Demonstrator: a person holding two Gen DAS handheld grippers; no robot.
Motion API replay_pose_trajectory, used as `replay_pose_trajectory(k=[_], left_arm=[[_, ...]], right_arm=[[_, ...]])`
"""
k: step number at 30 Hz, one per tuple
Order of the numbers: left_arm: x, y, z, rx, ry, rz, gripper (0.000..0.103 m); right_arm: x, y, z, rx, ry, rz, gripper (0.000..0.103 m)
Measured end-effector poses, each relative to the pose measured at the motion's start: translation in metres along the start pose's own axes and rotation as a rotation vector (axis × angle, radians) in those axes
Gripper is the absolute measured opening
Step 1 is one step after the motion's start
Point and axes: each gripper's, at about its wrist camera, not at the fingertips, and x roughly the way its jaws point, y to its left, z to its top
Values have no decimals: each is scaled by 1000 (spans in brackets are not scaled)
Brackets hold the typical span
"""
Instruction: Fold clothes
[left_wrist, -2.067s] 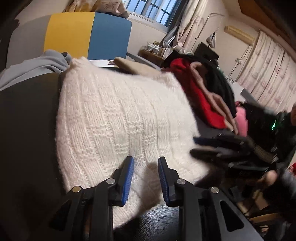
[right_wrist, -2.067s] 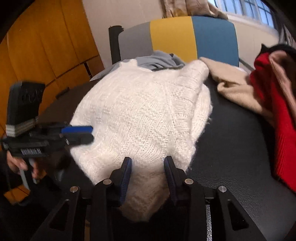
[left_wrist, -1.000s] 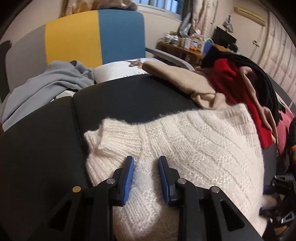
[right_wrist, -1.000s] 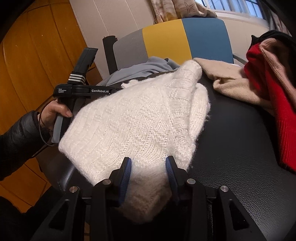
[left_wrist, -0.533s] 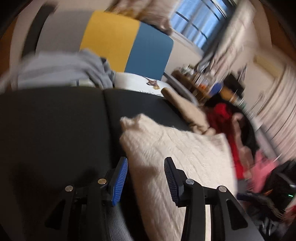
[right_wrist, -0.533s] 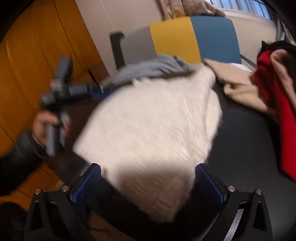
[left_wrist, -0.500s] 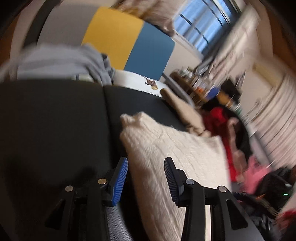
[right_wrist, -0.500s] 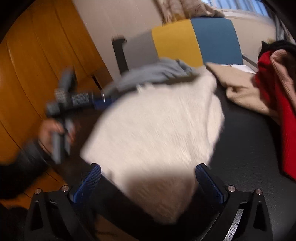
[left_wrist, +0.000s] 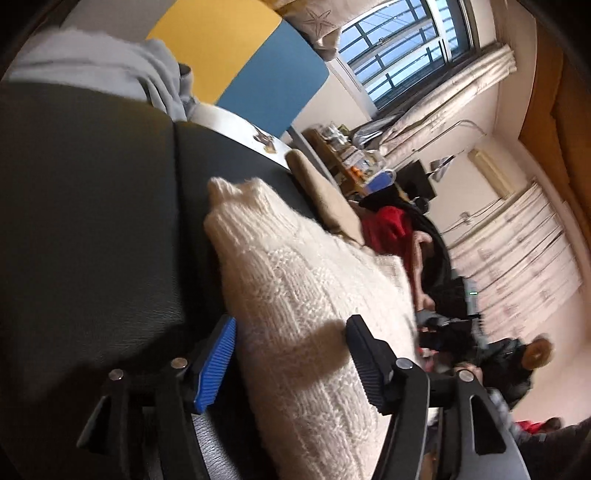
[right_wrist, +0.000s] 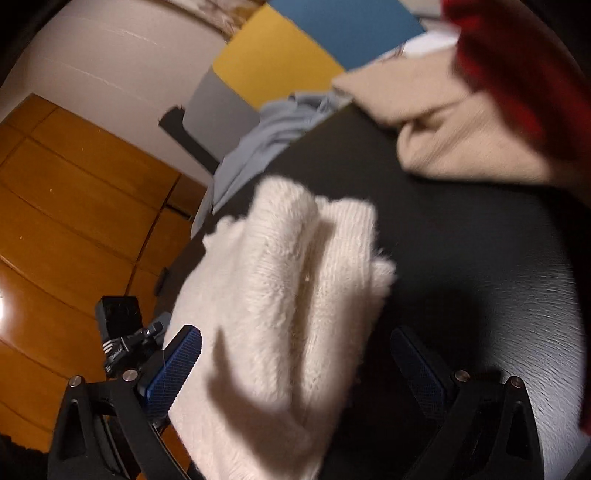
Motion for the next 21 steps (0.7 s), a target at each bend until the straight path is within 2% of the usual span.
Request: replay_pose_trajectory(k=[7, 10, 13, 15, 16, 18, 21], left_arm=[[21, 3, 1, -47, 23, -49, 75], [30, -5, 2, -41, 62, -18, 81], [40, -13, 2, -40, 120, 13, 81], [42, -17, 0, -31, 124, 19, 79], [41, -18, -2, -24, 116, 19, 69], [37, -20, -8, -6, 84, 12, 59], [23, -24, -17, -25, 34, -14, 47]], right_arm=[[22, -3, 6, -33, 51, 59, 103], [27, -3, 7, -55, 74, 81, 103], [30, -2, 9, -70, 76, 67, 103], [32, 1, 9, -83, 69, 37, 101], [33, 2, 9, -85, 63, 22, 89], [32, 0, 7, -60, 52, 33, 68], [33, 3, 3, -55, 22, 43, 61]])
